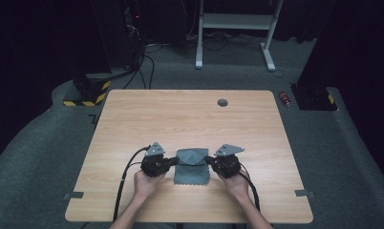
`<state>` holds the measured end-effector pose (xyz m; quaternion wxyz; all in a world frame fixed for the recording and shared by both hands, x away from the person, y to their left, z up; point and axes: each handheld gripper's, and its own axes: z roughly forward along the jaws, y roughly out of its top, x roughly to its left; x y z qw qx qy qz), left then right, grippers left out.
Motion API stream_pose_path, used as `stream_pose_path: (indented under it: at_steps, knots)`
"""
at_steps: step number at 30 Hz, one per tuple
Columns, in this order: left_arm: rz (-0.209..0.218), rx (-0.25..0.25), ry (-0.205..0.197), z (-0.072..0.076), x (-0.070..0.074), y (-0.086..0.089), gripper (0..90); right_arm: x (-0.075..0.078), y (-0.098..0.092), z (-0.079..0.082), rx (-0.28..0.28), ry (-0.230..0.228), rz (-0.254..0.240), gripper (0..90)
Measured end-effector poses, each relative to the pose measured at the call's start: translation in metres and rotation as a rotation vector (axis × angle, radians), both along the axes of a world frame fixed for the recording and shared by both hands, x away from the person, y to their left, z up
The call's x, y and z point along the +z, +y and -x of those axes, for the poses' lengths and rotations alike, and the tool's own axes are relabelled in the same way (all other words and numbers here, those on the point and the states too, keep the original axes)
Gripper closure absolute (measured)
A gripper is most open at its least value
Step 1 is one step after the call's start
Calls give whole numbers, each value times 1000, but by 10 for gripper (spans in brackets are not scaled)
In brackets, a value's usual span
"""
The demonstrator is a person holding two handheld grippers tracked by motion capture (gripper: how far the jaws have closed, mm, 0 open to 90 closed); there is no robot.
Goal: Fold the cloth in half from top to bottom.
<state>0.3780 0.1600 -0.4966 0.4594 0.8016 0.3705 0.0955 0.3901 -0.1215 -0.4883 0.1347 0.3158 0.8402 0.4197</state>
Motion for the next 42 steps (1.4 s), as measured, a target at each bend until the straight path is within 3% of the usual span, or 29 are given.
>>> stream_pose_path:
  at_steps: [11,18,33,36,38,42]
  knots:
    - [-28,-17,3,14,-8,0,900,-7,2,12,38,-10,33,889]
    - [-16,-19,18,21,-12,1,900,-10,1,21,53,-20,47,888]
    - [-50,-25,40,34,-27,0,894,-26,1,34,72,8,61,868]
    - [-25,-20,59,35,-27,2,871,-26,0,34,76,30,45,796]
    - [-11,-17,62,36,-24,3,807,-24,-3,34,74,41,28,780]
    - [15,-20,49,37,-14,4,732,-14,-8,37,65,38,-28,757]
